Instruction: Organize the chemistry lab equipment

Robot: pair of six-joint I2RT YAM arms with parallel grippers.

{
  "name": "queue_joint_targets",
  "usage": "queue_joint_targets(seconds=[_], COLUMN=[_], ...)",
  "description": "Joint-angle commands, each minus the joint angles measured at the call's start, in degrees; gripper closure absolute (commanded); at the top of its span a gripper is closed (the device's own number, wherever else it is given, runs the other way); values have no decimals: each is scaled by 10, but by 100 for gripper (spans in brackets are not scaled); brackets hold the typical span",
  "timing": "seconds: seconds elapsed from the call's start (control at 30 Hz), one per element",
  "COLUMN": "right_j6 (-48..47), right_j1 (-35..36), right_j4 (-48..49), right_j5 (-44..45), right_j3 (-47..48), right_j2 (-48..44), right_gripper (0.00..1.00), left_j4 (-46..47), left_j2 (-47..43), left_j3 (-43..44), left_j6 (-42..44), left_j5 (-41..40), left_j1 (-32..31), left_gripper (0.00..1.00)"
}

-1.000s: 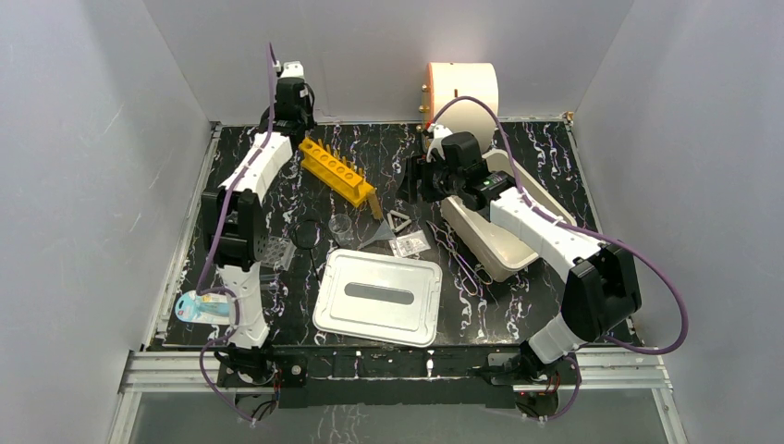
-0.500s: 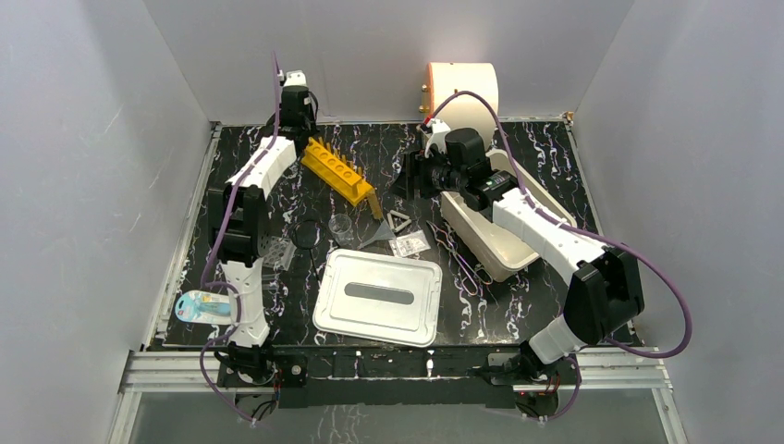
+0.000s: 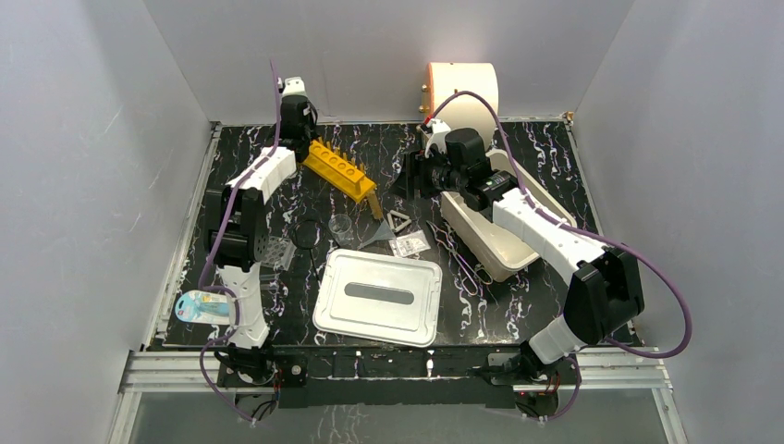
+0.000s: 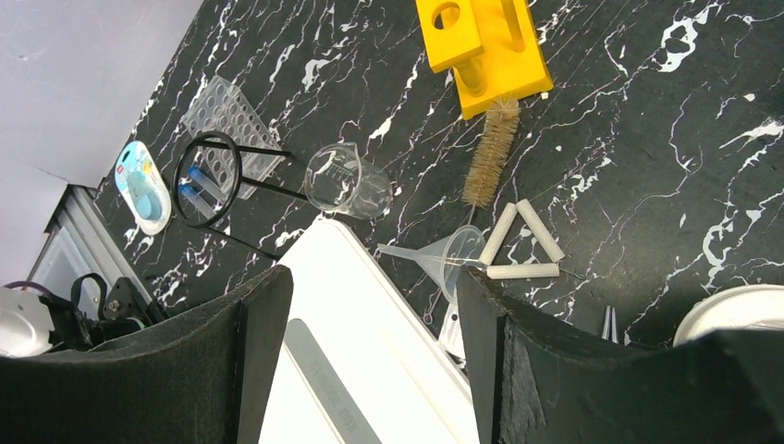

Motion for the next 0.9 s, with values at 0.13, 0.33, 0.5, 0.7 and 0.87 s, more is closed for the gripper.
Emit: queue_joint_targets(seconds=[0.13, 0.33, 0.5, 0.7, 0.87], right_j6=[8, 22, 24, 10, 7], right_j1=[-3, -3, -4, -5, -4], right_j4=[7, -17, -32, -73, -93], right_j5=[16, 39, 49, 41, 58], right_j3=[5, 11, 17, 44, 60], right_j2=[-17, -17, -16, 5, 21], right_gripper=[26, 25, 23, 23, 24], left_j4=[-53, -97, -134, -147, -241], left_j2=[-40, -73, -125, -270, -341], left_j3=[63, 114, 92, -72, -132], left_j6=[-1, -1, 11, -47, -113], left_j5=[14, 25, 65, 126, 181], left_j1=[0, 0, 0, 7, 10], left_gripper=[52, 21, 2, 2, 2])
